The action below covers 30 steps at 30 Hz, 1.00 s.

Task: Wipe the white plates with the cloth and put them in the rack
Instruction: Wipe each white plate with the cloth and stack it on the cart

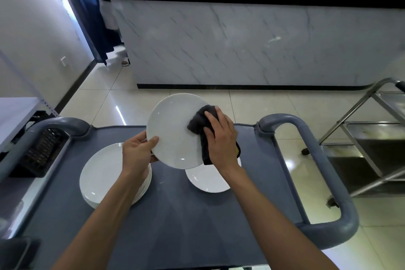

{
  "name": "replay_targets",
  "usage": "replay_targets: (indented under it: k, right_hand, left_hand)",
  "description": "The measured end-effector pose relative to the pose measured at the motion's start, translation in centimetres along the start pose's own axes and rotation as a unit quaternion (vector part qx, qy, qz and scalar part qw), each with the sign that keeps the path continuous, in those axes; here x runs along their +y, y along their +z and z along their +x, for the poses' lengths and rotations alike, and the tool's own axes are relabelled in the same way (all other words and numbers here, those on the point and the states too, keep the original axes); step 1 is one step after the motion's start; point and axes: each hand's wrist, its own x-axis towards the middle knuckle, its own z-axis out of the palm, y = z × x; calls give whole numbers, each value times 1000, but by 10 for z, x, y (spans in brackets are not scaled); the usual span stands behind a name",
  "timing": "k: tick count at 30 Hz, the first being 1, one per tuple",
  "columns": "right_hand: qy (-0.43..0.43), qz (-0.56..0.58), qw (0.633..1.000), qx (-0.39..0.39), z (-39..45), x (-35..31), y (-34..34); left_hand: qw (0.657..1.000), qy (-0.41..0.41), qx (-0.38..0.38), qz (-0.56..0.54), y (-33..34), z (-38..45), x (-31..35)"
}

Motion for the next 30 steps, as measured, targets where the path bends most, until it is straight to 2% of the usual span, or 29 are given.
replay_targets:
  k: [9,15,24,30]
  right_hand:
    - [-22,85,996,-20,25,-14,-17]
    - [77,239,967,-42,26,-15,-32]
    - [84,214,969,-92,25,-10,-38]
    - [88,217,968,-91,23,-13,-47]
  left_hand:
    - [993,28,-81,85,-20,9,17]
    - [991,75,-74,77,-19,10,25]
    - [987,105,-97,74,-20,12,21]
    - [984,113,-109,83,-26,17,19]
